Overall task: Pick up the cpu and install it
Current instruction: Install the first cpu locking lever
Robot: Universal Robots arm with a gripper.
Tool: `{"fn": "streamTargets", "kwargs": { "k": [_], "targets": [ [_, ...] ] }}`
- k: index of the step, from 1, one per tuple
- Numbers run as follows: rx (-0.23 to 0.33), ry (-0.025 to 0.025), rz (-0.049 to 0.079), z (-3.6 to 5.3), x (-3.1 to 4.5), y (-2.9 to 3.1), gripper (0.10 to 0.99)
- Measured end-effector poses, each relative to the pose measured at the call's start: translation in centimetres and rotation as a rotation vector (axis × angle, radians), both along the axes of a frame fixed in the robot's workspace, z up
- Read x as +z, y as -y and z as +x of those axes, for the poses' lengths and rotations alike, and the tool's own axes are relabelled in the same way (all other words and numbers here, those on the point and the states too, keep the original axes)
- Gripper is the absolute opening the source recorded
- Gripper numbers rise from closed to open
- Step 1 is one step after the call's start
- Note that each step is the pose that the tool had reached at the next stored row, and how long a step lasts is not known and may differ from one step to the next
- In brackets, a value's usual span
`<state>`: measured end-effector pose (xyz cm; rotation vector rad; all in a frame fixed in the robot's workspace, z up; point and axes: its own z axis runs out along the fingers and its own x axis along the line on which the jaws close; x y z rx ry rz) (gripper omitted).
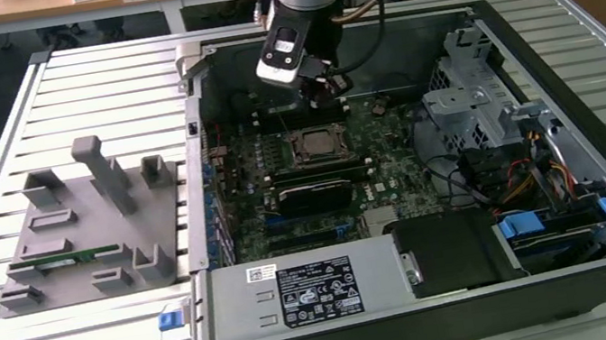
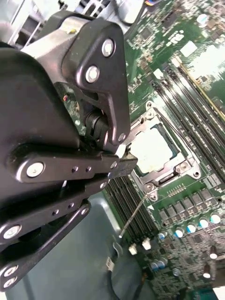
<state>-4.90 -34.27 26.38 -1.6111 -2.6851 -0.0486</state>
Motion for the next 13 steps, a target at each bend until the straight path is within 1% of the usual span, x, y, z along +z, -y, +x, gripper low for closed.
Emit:
{"fn": "streamTargets", "kwargs": {
  "k": [5,13],
  "targets": [
    [0.088,0.0000,0.000,0.00,-0.01,0.00,0.106],
    [0.192,0.0000,0.000,0.00,-0.01,0.00,0.106]
  ]
}}
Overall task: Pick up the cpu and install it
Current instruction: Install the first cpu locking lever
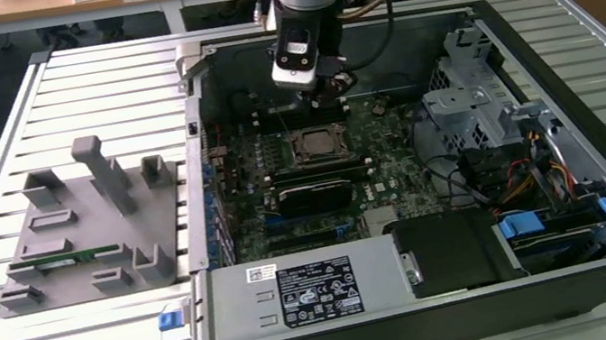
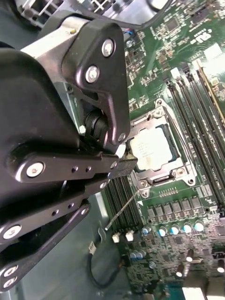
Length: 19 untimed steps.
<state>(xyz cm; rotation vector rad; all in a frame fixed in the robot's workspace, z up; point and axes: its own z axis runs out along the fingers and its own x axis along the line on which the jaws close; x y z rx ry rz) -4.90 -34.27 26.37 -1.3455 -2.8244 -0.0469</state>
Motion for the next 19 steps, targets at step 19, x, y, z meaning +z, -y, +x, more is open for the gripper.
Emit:
{"fn": "streamTargets", "kwargs": {
  "k": [19],
  "targets": [
    [0.218,0.0000,0.000,0.00,0.00,0.00,0.106]
  ]
}}
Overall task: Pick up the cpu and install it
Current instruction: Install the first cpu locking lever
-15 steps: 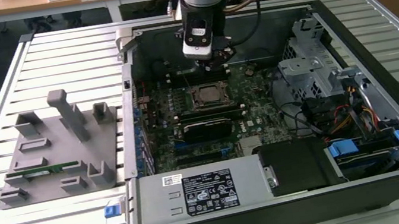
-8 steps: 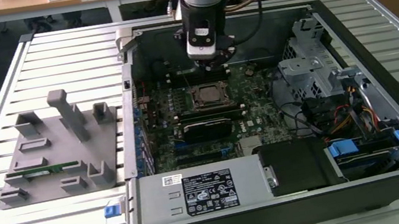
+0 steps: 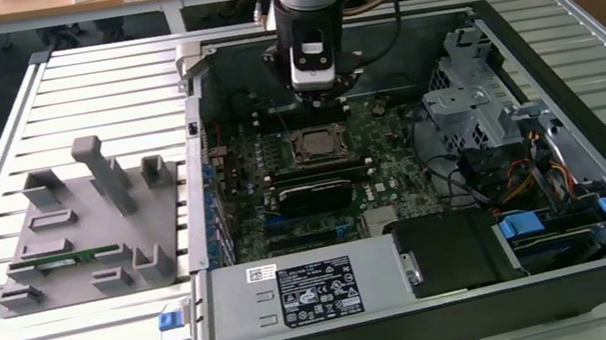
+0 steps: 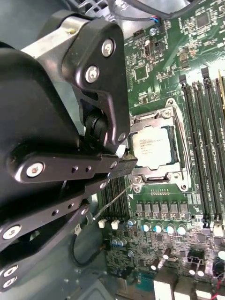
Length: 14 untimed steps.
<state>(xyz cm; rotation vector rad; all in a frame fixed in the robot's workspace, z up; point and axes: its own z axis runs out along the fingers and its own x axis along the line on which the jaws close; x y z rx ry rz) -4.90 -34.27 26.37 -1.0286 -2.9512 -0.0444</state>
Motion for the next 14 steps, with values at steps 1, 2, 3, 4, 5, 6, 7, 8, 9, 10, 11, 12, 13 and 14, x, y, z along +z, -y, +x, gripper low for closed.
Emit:
{"fn": "streamTargets", "kwargs": {
  "k": [1,2,3,4,5,6,7,8,9,10,11,12,13,14],
  "targets": [
    [0.009,0.0000,0.000,0.00,0.00,0.00,0.106],
    [0.019,0.0000,0.000,0.00,0.00,0.00,0.106],
    [0.028,0.0000,0.000,0.00,0.00,0.00,0.106],
    [0.037,0.0000,0.000,0.00,0.00,0.00,0.106],
    [0.047,0.0000,0.000,0.00,0.00,0.00,0.106],
    [0.057,0.0000,0.000,0.00,0.00,0.00,0.106],
    [0.069,0.0000,0.000,0.00,0.00,0.00,0.106],
    [0.083,0.0000,0.000,0.00,0.00,0.00,0.106],
    [0.098,0.0000,0.000,0.00,0.00,0.00,0.106],
    [0.114,0.0000,0.000,0.00,0.00,0.00,0.106],
    [0.130,0.0000,0.000,0.00,0.00,0.00,0.106],
    [0.148,0.0000,0.000,0.00,0.00,0.00,0.106],
    [0.165,0.0000,0.000,0.00,0.00,0.00,0.106],
    [0.183,0.0000,0.000,0.00,-0.01,0.00,0.106]
  ]
}}
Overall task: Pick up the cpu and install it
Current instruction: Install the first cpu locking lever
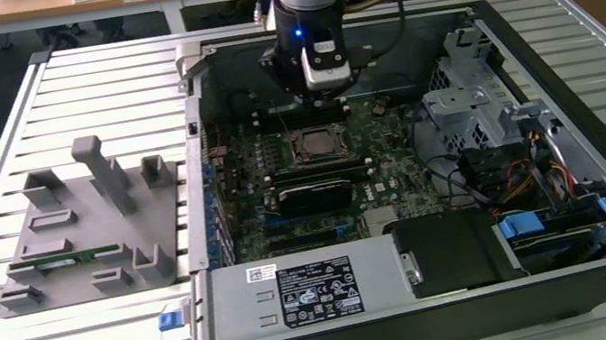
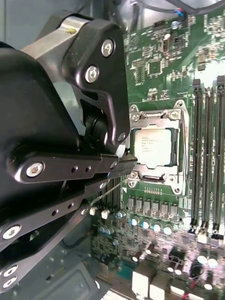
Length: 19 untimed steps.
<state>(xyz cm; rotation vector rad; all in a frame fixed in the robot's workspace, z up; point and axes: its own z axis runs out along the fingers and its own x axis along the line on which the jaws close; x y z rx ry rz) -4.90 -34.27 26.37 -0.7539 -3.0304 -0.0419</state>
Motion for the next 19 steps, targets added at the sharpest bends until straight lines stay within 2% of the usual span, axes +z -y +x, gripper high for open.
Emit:
{"fn": "streamTargets", "kwargs": {
  "k": [6,19],
  "targets": [
    [0.097,0.0000,0.000,0.00,-0.01,0.00,0.106],
    [0.206,0.0000,0.000,0.00,-0.05,0.00,0.106]
  ]
}}
